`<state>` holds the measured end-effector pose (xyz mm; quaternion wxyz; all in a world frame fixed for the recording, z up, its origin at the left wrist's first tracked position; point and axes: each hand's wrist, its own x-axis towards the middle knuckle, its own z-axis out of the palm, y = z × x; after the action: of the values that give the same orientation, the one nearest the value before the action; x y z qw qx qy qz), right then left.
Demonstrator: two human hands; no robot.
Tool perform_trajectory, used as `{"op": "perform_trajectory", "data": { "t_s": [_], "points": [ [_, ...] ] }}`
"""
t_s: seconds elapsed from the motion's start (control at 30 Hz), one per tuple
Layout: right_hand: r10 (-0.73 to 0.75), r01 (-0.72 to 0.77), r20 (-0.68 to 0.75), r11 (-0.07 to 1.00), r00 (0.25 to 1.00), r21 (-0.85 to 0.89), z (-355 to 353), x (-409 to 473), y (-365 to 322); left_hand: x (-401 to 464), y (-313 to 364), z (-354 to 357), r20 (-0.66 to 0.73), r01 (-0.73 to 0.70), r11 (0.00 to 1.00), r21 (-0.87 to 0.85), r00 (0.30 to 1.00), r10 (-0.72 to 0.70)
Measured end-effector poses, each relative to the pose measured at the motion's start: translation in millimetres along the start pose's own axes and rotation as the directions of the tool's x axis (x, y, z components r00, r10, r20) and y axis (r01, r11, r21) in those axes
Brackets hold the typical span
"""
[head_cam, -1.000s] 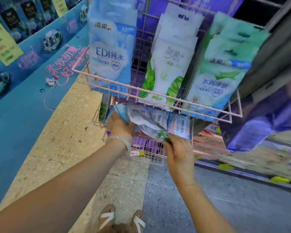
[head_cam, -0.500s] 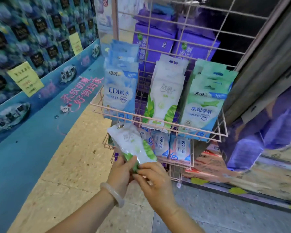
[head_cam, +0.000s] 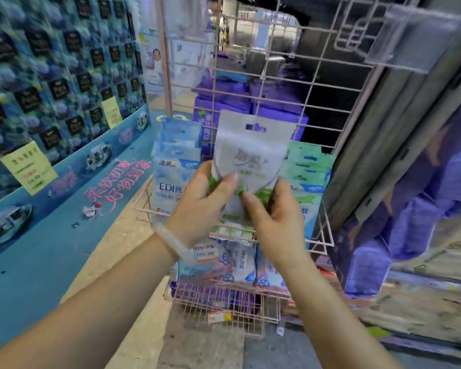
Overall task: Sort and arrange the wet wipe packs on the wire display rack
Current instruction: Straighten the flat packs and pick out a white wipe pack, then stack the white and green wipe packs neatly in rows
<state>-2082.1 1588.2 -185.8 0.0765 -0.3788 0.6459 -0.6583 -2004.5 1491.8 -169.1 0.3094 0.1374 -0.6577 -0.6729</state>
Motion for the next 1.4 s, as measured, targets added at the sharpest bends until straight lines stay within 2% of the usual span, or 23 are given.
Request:
{"op": "perform_trajectory", "data": {
  "t_s": [0.03,0.07,0.13,0.17,0.23,0.33,0.4,0.47,0.53,0.63,0.73,0.8,0.9,0.97,1.03,1.1,1.17,1.23,1.3,1.33,1.4],
  "points": [
    [0.009,-0.012,-0.026,0.996,1.000,-0.083,0,9,1,13,-2,4,-0.026,0.004,0.999,0.053,1.000,-0.003],
    [0.060,-0.064,-0.027,0.983,0.998,-0.173,1,16,5,23,-10,6,-0.051,0.038,0.982,0.185,0.998,-0.029],
    [0.251,-0.238,-0.001,0.916,0.968,-0.322,3,18,13,32,-29,4,-0.100,0.174,0.887,0.428,0.984,-0.145],
    [0.330,-0.308,0.018,0.896,0.944,-0.321,4,17,18,32,-36,2,-0.128,0.235,0.871,0.431,0.972,-0.198],
    [0.414,-0.397,0.030,0.889,0.910,-0.229,6,14,22,32,-46,0,-0.166,0.289,0.899,0.330,0.955,-0.246],
    [0.548,-0.548,0.019,0.837,0.836,-0.009,10,25,17,48,-47,-3,-0.109,0.312,0.927,0.206,0.949,-0.295],
    [0.637,-0.637,-0.013,0.771,0.771,0.022,14,37,14,61,-46,-4,-0.097,0.391,0.912,0.127,0.920,-0.381],
    [0.667,-0.665,-0.061,0.745,0.743,0.046,18,49,14,69,-47,-3,-0.072,0.453,0.882,0.125,0.891,-0.448],
    [0.680,-0.670,-0.075,0.732,0.729,0.123,23,57,19,71,-50,1,0.018,0.437,0.886,0.155,0.895,-0.445],
    [0.643,-0.616,-0.114,0.762,0.758,0.201,33,62,29,73,-55,0,0.009,0.396,0.912,0.105,0.917,-0.399],
    [0.532,-0.511,-0.204,0.847,0.822,0.148,42,64,34,75,-60,0,-0.063,0.326,0.944,-0.043,0.942,-0.328],
    [0.475,-0.466,-0.243,0.880,0.846,0.098,43,66,37,76,-59,4,-0.081,0.279,0.958,-0.067,0.955,-0.284],
    [0.475,-0.464,-0.232,0.880,0.849,0.103,40,66,41,78,-59,6,-0.073,0.304,0.945,0.118,0.952,-0.297],
    [0.482,-0.474,-0.201,0.876,0.853,0.092,38,63,43,78,-58,3,-0.088,0.377,0.881,0.285,0.926,-0.368],
    [0.489,-0.484,-0.168,0.872,0.856,0.073,37,59,42,73,-55,1,-0.119,0.390,0.871,0.299,0.921,-0.371],
    [0.452,-0.461,-0.168,0.887,0.876,-0.016,37,52,34,62,-46,3,-0.123,0.317,0.893,0.320,0.948,-0.293],
    [0.336,-0.362,-0.181,0.923,0.924,-0.132,35,38,22,45,-36,3,-0.104,0.169,0.917,0.361,0.985,-0.140],
    [0.203,-0.224,-0.161,0.966,0.966,-0.130,31,12,8,17,-29,-7,-0.084,-0.024,0.967,0.255,0.995,0.047],
    [0.083,-0.088,-0.123,0.996,0.989,-0.034,25,-20,5,-14,-34,-31,-0.166,-0.168,0.961,0.218,0.964,0.206],
    [0.057,-0.058,-0.089,0.998,0.994,-0.009,22,-37,9,-27,-41,-46,-0.261,-0.179,0.956,0.230,0.935,0.238],
    [0.127,-0.125,0.028,0.990,0.991,-0.063,25,-66,31,-42,-69,-81,-0.506,-0.043,0.980,0.196,0.851,0.138]
  ]
}}
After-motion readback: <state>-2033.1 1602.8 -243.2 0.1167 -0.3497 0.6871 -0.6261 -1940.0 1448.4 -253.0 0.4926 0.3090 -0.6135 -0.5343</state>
